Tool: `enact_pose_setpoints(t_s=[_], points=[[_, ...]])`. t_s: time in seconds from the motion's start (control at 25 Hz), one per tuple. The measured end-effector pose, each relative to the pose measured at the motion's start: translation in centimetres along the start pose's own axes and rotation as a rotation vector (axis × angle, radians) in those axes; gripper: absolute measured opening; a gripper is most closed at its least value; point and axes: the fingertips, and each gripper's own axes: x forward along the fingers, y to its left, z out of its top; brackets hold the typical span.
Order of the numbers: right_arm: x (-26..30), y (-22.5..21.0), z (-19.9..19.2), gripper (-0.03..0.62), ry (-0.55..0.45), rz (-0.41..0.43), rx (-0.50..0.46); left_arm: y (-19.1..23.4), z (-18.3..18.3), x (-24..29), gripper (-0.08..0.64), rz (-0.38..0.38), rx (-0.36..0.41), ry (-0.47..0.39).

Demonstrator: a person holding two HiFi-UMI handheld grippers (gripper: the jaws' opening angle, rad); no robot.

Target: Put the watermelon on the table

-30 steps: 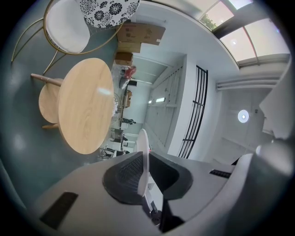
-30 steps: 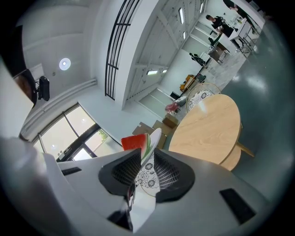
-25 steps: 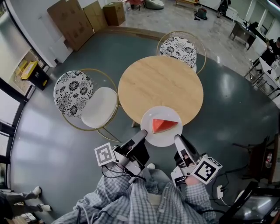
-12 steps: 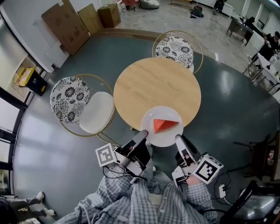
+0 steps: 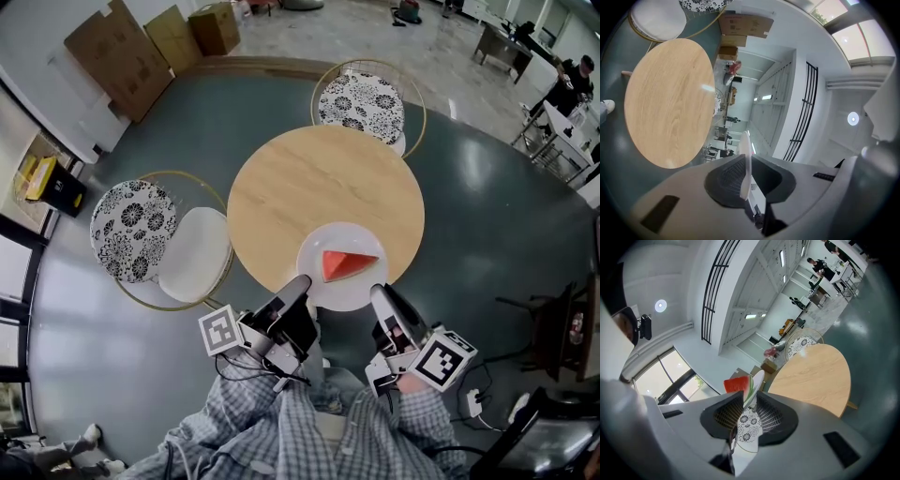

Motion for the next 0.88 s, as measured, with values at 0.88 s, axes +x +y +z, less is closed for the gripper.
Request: enact_pose_setpoints(t_s=[0.88], points=[[10.9,-2.0,4.3,0.092,-0.013,-0.046,0.013,1.1,10.2,6.6,0.038,0.038,-0.02,0.045]])
